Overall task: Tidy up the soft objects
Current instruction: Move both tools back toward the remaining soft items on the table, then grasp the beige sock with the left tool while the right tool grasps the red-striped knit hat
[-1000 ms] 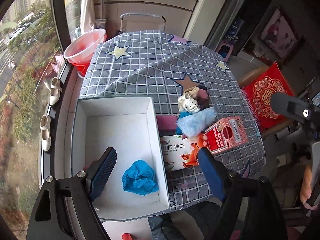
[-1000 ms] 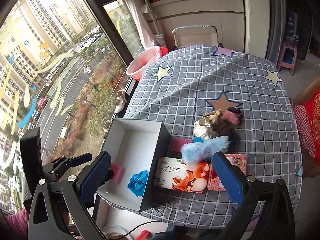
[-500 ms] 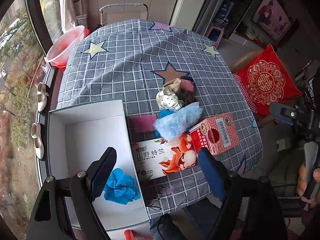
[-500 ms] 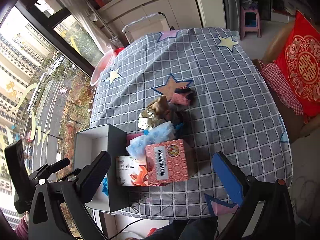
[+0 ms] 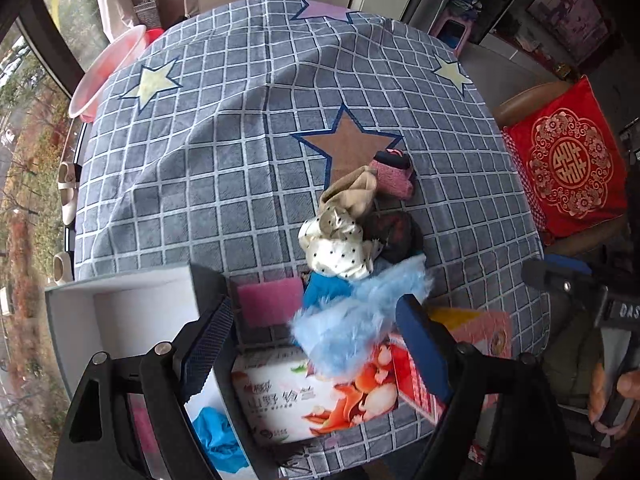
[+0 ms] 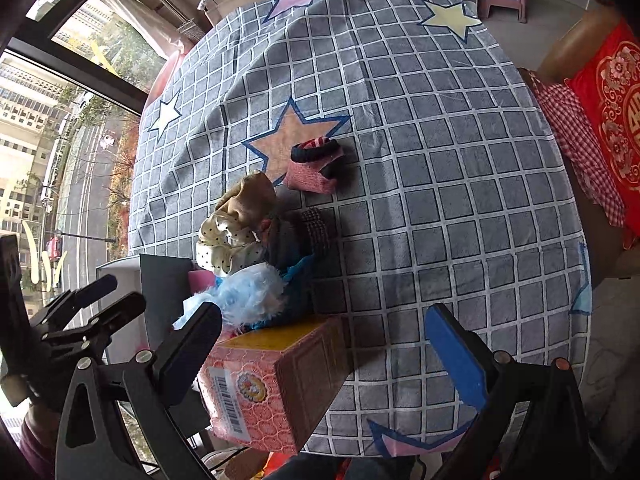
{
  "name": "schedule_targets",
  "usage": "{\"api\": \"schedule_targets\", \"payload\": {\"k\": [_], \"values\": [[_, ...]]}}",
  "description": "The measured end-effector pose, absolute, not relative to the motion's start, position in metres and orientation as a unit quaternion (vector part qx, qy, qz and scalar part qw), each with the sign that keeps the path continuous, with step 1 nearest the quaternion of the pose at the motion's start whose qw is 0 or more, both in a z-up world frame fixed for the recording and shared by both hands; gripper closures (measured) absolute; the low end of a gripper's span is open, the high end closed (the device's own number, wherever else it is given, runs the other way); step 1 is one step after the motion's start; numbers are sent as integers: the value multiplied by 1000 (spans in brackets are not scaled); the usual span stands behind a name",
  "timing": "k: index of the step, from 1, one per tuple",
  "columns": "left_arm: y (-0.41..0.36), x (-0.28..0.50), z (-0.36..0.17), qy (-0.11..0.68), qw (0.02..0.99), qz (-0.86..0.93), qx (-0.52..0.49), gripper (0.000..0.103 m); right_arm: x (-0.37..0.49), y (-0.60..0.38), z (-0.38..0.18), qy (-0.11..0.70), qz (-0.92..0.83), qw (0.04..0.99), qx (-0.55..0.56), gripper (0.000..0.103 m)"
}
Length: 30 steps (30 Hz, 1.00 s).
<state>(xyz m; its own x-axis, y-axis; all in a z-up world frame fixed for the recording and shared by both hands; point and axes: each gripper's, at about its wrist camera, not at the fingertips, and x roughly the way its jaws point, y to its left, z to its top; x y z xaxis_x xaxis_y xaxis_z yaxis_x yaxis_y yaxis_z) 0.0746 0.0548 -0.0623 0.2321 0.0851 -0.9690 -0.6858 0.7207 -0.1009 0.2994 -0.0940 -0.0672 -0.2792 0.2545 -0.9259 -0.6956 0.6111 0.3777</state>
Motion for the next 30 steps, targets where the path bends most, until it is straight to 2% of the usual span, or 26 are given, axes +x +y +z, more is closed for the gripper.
{"api": "schedule_targets", "payload": {"k": [8,12,14,19,30], "values": [[83,168,-133,631,702,215,-252,17,323,-88,-94,706,402,559,-167,1],[91,186,-167,670,679,234,-192,17,333,-83,-107,712,394,556,-168,1],[111,181,-170,666,668,287,-168,17,337,-79,-111,715,393,553,-168,1],[177,137,-157,620,645,346,-282,17,341,-48,-124,710,406,546,-179,1],[176,104,-147,590,651,337,-338,17,321,59,-187,684,426,537,-251,1]]}}
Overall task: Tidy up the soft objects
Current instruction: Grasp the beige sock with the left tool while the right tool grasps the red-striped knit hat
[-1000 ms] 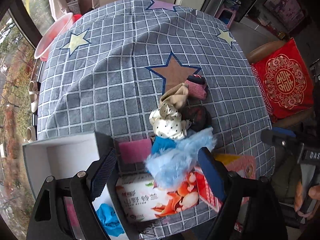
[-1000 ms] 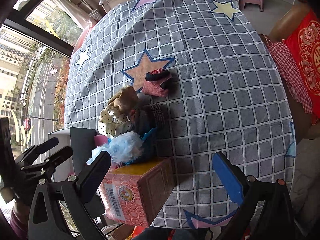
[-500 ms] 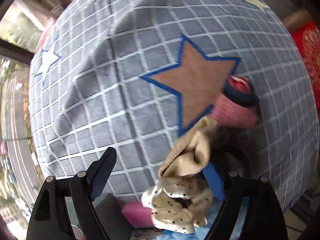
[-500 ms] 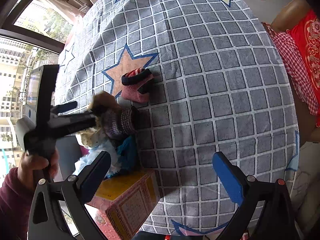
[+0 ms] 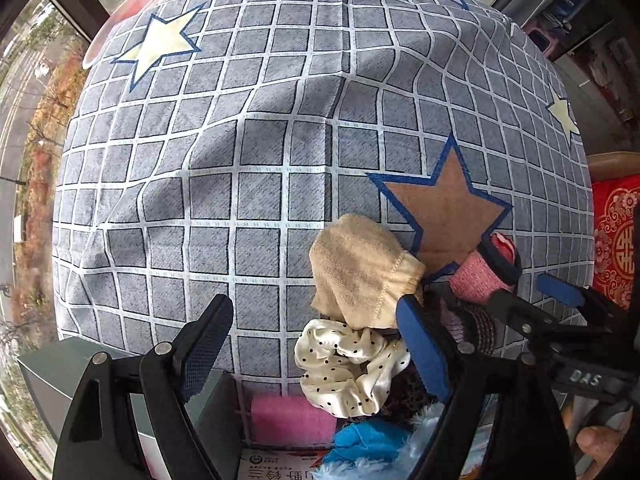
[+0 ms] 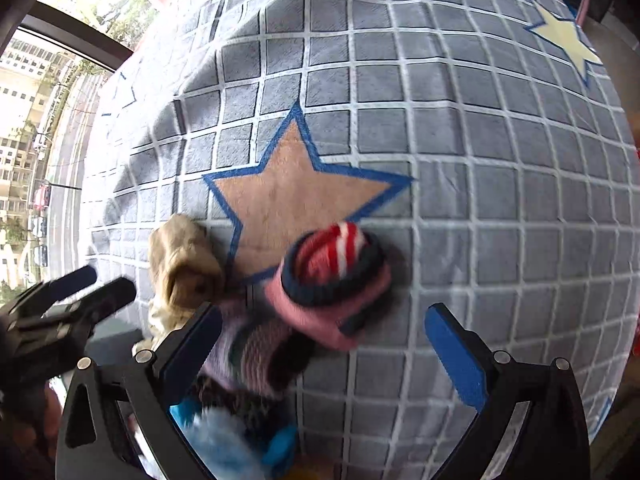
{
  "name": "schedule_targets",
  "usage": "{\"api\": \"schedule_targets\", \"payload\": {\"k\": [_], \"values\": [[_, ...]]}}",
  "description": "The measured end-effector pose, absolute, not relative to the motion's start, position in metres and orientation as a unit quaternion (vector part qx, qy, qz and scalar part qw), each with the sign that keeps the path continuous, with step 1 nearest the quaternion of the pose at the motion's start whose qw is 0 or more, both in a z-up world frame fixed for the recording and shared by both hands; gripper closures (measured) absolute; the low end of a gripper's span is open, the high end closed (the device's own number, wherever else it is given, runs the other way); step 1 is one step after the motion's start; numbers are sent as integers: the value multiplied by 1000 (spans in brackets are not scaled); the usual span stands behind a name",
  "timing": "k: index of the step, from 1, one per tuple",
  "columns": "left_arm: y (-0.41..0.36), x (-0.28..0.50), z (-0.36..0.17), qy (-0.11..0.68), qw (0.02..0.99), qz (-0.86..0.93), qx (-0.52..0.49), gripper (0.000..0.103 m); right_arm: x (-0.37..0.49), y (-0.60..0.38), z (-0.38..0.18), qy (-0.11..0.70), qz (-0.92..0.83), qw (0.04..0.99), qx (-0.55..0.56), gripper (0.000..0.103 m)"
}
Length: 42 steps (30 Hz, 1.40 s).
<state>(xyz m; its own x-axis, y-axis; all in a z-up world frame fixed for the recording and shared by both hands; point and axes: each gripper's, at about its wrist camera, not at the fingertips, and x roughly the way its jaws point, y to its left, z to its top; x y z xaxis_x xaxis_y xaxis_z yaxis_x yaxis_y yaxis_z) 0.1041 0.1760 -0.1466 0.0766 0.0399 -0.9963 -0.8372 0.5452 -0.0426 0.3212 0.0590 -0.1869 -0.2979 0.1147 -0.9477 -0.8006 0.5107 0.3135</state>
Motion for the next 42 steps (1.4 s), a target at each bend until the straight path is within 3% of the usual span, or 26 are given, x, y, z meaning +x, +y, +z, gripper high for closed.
{"api": "schedule_targets", "payload": {"k": [6,12,21,31,36,40,41,42], "values": [[173,118,-166,596,643,335,-347,17,326,51,-209,650,385,571,-320,1],[176,140,-188,598,637,329,-358,17,371,11,-208,669,355,585,-288,1],[176,158,-215,605,624,324,-374,17,354,34,-211,670,406,550,-291,1],[162,201,-233,636,615,329,-332,3,315,56,-235,646,379,546,-376,0],[154,215,-242,637,614,327,-333,1,318,61,-241,646,377,553,-368,0],[154,216,-242,638,614,325,-333,3,322,57,-238,648,382,541,-376,0],[157,211,-239,636,617,324,-330,6,323,55,-236,647,386,544,-369,2],[158,213,-237,635,622,323,-324,14,329,54,-233,643,391,549,-363,11]]}}
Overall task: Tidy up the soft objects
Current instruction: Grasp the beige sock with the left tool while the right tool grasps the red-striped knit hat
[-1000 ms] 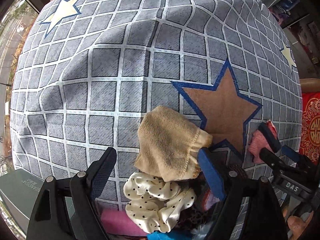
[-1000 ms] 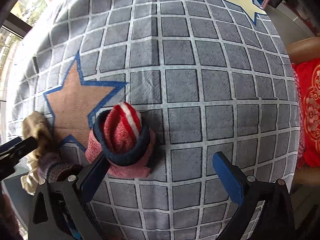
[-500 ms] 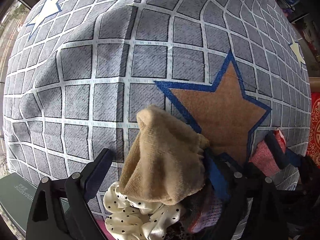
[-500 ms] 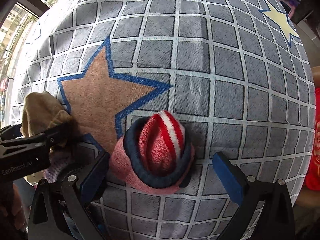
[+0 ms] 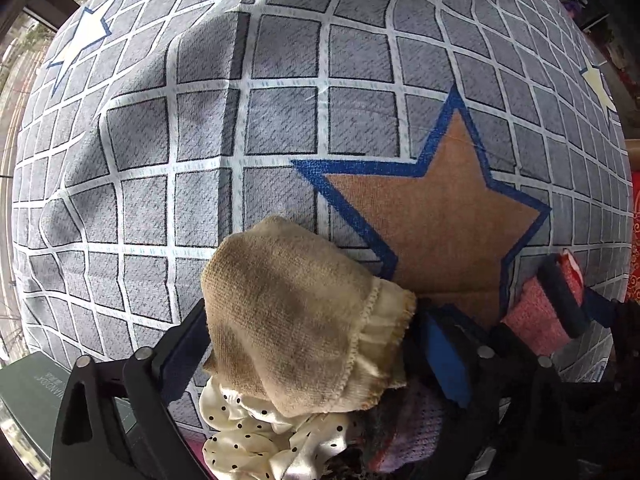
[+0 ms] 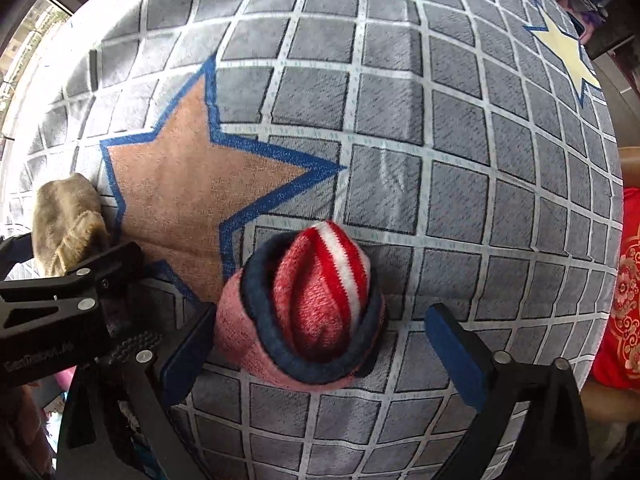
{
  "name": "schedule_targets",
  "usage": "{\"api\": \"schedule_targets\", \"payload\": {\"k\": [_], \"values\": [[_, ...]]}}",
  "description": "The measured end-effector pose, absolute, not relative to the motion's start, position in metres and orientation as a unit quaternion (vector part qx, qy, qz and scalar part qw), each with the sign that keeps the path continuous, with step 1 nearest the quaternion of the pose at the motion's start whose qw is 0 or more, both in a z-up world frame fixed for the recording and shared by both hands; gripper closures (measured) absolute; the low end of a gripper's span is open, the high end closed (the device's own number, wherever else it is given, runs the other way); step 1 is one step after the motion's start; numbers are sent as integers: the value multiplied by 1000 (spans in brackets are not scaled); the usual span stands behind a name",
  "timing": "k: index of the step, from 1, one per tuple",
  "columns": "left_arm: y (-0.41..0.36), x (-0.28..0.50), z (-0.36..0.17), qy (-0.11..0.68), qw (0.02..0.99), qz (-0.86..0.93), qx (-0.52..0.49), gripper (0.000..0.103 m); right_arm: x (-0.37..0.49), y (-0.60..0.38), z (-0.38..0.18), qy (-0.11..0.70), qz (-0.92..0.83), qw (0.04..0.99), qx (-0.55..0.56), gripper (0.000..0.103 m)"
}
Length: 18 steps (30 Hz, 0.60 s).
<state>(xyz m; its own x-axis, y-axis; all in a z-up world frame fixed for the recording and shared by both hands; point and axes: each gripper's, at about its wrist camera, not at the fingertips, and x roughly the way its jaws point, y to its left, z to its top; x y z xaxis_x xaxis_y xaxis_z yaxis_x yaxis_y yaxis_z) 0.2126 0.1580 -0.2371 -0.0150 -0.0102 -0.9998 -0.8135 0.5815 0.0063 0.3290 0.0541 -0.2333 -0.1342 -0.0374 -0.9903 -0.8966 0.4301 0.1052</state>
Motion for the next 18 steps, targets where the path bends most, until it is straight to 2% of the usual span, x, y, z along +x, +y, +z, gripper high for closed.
{"api": "schedule_targets", "payload": {"k": [1,2,3,4,6,7,18], "values": [[154,215,-232,634,629,319,-317,26,331,50,-225,638,398,553,-359,23],[151,217,-228,634,635,315,-308,34,332,49,-220,631,406,557,-356,30],[148,220,-226,636,639,311,-300,49,333,46,-215,628,413,558,-352,44],[146,222,-223,638,643,310,-289,57,335,45,-213,627,419,558,-347,57],[144,223,-217,633,652,306,-283,67,339,42,-208,636,433,552,-322,66],[143,222,-213,627,657,306,-284,68,342,39,-206,639,435,553,-311,69],[131,203,-139,568,716,313,-259,68,363,12,-148,643,465,561,-236,69]]}}
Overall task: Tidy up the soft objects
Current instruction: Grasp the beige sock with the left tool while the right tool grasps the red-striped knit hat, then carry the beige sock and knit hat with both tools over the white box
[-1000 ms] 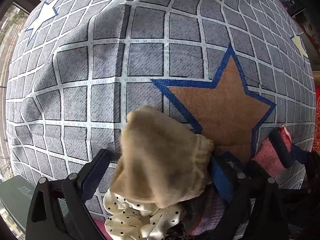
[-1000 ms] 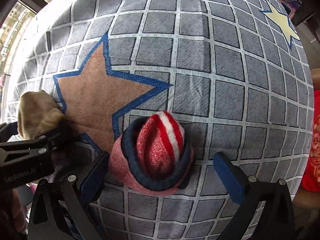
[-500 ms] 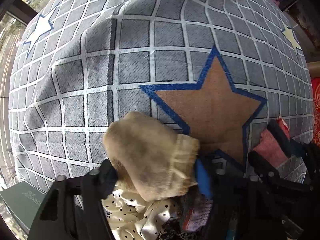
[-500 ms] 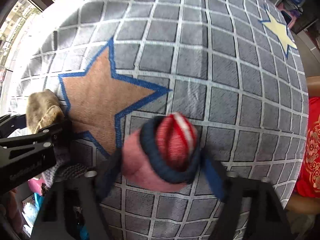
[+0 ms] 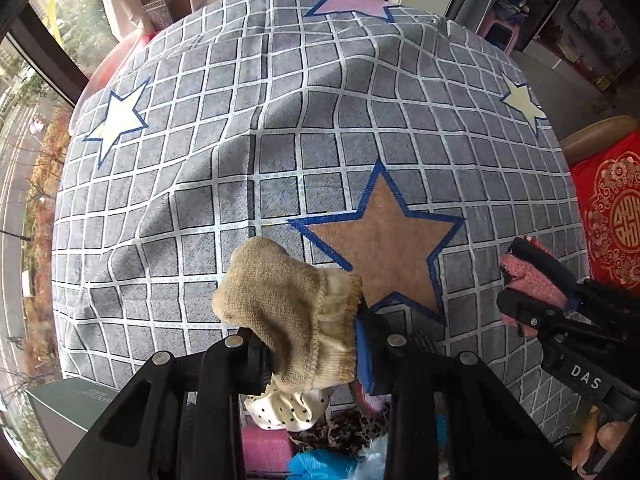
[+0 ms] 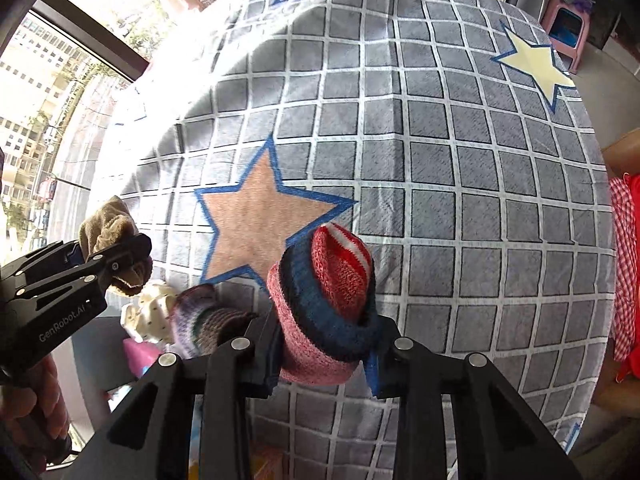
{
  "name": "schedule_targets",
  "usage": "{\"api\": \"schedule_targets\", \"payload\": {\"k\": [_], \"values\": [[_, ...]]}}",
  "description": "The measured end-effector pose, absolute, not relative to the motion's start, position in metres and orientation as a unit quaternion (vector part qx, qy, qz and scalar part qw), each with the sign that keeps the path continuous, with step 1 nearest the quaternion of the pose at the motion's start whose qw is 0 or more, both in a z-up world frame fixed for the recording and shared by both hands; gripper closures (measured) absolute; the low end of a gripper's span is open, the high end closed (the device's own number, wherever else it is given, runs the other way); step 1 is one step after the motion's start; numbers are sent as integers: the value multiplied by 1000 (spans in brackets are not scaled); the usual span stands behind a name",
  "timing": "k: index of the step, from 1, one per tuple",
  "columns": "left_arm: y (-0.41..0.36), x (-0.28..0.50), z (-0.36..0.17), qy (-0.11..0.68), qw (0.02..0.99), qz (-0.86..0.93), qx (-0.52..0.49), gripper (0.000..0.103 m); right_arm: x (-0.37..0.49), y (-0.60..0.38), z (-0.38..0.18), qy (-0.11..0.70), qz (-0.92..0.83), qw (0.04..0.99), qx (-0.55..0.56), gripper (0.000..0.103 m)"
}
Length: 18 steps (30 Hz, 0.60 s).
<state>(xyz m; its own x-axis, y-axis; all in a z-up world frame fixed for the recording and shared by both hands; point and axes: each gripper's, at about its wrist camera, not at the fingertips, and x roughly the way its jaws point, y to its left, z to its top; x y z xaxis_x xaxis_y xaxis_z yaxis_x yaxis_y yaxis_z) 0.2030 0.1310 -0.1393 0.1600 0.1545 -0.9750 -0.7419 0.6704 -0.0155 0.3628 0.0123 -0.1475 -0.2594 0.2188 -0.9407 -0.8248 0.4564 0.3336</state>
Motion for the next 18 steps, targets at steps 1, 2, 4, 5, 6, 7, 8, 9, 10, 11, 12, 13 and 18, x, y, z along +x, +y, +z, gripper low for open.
{"api": "schedule_targets", "payload": {"k": [1,2,4,5,6,7,8,9,10,11,12,13,18], "values": [[129,198,-135,565,719,311,-257,68,361,10,-141,642,468,561,-234,69],[128,194,-130,563,722,310,-256,68,359,7,-136,640,471,561,-233,69],[121,182,-120,561,726,307,-253,68,353,1,-126,638,476,560,-229,69],[117,176,-114,559,729,306,-250,68,350,-1,-122,638,477,560,-226,69],[113,172,-110,558,731,305,-247,68,345,-2,-117,638,479,559,-223,69],[108,164,-104,557,733,304,-246,68,339,-4,-113,637,481,560,-221,69],[104,159,-100,555,735,303,-246,68,336,-7,-108,636,483,560,-220,69],[99,152,-95,553,737,302,-247,68,331,-8,-107,635,484,561,-219,69],[95,147,-91,551,738,301,-247,68,328,-11,-102,636,485,561,-215,69],[91,142,-88,550,739,302,-245,68,325,-15,-97,638,485,561,-209,69],[85,137,-84,548,741,303,-242,68,320,-19,-93,640,484,561,-205,69],[79,132,-79,545,744,303,-241,68,317,-23,-88,641,484,561,-202,69],[51,104,-62,537,753,294,-240,68,297,-43,-66,639,488,563,-194,69]]}}
